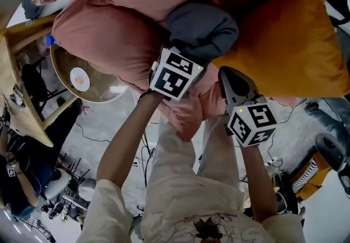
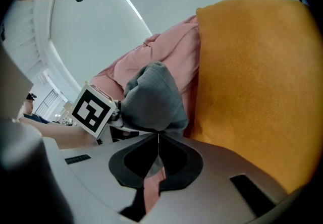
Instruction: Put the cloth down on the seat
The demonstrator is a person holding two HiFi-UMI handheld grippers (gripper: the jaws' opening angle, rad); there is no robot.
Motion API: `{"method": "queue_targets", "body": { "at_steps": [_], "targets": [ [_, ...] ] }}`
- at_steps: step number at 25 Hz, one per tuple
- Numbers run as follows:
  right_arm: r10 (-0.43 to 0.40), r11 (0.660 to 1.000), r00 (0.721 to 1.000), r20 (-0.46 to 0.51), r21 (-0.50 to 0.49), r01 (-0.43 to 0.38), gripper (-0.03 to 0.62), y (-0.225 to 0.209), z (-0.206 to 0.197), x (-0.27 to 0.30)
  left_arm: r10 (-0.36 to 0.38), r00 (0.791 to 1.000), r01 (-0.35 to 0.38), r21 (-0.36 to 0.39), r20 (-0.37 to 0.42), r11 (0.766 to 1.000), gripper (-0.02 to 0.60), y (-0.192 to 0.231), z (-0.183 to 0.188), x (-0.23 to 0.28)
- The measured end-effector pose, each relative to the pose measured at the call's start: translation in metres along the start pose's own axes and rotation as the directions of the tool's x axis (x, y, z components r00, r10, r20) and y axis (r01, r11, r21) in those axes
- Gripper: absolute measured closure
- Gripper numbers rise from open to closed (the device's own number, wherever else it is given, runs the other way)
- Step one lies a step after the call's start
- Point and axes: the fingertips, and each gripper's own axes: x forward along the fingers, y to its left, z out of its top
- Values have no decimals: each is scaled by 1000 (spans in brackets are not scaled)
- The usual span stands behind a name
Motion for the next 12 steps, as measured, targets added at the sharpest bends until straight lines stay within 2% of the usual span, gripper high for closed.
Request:
{"method": "queue_targets", "body": {
  "at_steps": [4,12],
  "targets": [
    [-1,1000,1000,-3,17,1,574,-3,-1,1,-29,999,30,32,-37,999,225,5,-3,17],
    [-6,1000,1000,-4,20,6,574,-7,3,1,-29,998,34,93,-57,995,225,16,-8,32]
  ]
}}
